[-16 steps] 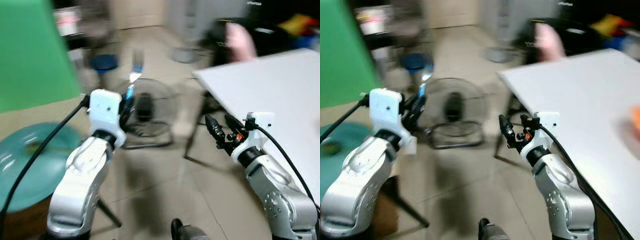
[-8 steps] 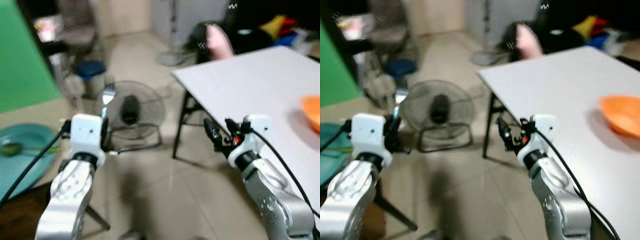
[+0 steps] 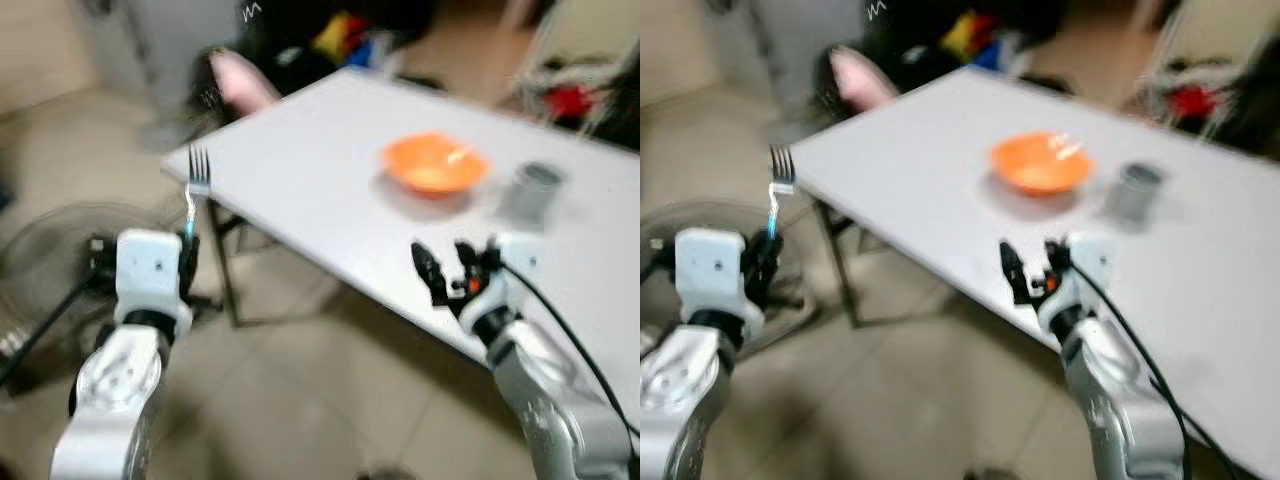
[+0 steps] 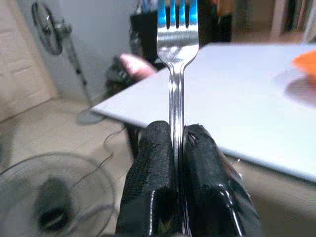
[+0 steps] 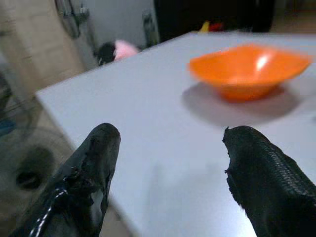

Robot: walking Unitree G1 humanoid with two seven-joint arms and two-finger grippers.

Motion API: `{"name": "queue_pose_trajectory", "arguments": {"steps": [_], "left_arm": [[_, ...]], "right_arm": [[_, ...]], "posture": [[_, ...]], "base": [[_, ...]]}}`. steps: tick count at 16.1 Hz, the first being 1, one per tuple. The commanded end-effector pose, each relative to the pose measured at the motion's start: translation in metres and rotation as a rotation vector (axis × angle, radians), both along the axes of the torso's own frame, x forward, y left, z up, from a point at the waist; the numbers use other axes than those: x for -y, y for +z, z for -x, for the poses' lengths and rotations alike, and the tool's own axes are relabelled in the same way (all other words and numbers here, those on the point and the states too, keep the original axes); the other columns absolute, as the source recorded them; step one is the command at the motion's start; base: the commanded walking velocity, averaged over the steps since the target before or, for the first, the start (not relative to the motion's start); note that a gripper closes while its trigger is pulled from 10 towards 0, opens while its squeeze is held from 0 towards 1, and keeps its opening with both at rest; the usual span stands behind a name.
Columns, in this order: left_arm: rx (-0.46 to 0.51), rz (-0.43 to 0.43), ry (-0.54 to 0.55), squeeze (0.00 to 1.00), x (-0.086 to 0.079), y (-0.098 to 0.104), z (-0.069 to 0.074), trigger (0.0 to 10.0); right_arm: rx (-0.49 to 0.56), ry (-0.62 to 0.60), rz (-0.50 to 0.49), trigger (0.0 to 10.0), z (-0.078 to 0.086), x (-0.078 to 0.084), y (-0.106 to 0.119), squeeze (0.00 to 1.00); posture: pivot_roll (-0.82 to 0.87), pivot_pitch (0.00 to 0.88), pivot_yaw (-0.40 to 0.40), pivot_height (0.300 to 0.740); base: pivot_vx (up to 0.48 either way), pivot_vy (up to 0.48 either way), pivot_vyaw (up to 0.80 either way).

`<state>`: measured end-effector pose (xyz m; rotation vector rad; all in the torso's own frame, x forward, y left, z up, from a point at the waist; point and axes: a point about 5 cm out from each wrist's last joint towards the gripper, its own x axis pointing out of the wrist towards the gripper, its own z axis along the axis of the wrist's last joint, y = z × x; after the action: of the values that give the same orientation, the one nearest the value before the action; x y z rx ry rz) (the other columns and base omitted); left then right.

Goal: Setting the table

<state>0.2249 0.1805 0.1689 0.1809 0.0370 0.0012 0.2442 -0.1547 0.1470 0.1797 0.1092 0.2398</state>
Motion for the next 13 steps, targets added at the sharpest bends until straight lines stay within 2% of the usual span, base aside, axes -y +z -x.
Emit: {"name": "queue_pose_trajectory", "arguments": {"steps": [1, 6, 9, 12, 13], "left_arm": [[0.015, 0.007, 0.003, 0.0, -0.002, 0.003, 0.0, 10.0], [0.05, 0.024, 0.003, 0.0, -0.009, 0.013, -0.003, 10.0], [0.039, 0.033, -0.051, 0.0, -0.003, 0.011, -0.003, 10.0], [0.037, 0.04, -0.063, 0.0, 0.0, 0.01, -0.01, 10.0], [0.037, 0.049, -0.075, 0.0, 0.003, 0.009, -0.013, 10.0]], "right_arm": [[0.055, 0.015, -0.009, 10.0, -0.001, -0.003, 0.01, 0.0], [0.116, -0.004, -0.035, 10.0, -0.001, -0.003, 0.019, 0.0], [0.135, -0.027, -0.036, 10.0, 0.004, -0.002, 0.02, 0.0], [0.13, -0.051, -0.021, 10.0, 0.007, -0.001, 0.017, 0.0], [0.109, -0.069, -0.007, 10.0, 0.005, 0.001, 0.014, 0.0]], "posture": [[-0.1, 0.001, 0.018, 0.74], [-0.1, 0.0, 0.023, 0.74], [-0.1, 0.0, 0.027, 0.74], [-0.11, 0.0, 0.047, 0.74], [-0.11, 0.0, 0.051, 0.74]], "base": [[0.285, 0.0, -0.8], [0.281, 0.0, -0.8], [0.282, 0.0, -0.8], [0.269, 0.0, -0.8], [0.0, 0.0, 0.0]]}}
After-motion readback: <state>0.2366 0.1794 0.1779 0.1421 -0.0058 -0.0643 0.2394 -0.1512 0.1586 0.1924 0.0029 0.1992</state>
